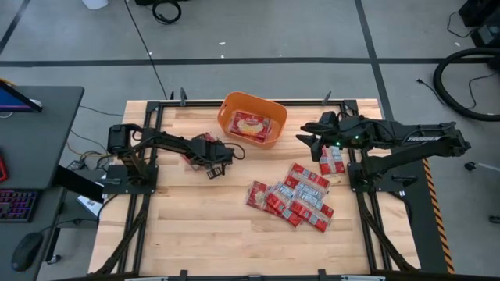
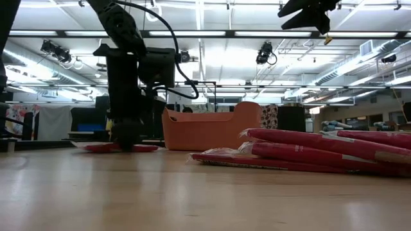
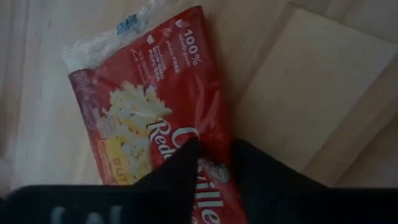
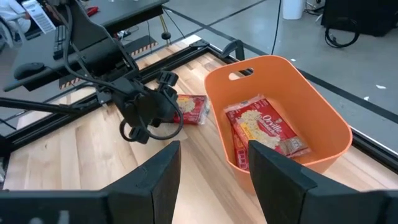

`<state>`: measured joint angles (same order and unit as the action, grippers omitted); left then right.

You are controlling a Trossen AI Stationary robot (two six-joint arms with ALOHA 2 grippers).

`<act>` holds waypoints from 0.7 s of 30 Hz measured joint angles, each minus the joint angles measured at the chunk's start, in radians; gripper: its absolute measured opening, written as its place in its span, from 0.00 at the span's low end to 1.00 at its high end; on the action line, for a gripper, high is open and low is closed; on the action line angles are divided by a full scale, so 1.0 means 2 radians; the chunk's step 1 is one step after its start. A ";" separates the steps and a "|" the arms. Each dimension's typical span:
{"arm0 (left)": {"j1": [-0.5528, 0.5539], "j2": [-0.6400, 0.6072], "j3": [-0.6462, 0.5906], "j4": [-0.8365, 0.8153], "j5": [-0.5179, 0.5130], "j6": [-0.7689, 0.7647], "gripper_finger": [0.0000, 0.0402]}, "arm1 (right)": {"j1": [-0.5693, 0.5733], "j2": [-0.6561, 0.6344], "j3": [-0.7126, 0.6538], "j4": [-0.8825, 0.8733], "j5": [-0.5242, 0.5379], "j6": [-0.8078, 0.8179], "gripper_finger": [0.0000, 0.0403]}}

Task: Sort popcorn bags into baskets
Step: Put the red popcorn bag into the orange bin

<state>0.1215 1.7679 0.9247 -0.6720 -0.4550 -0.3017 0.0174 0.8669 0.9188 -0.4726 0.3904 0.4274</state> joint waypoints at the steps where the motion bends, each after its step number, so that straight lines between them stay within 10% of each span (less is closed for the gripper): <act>1: 0.000 0.000 0.000 0.000 0.000 0.000 0.17 | 0.000 0.000 0.000 0.003 -0.001 0.000 0.47; 5: 0.003 0.000 0.000 0.000 0.000 -0.003 0.03 | 0.000 0.000 0.000 0.013 -0.013 -0.002 0.47; 21: -0.053 -0.055 0.115 -0.072 0.062 0.029 0.00 | 0.000 0.000 0.000 0.015 -0.023 -0.023 0.47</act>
<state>0.0160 1.6571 1.1547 -0.8151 -0.3314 -0.2436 0.0174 0.8672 0.9187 -0.4427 0.3454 0.3808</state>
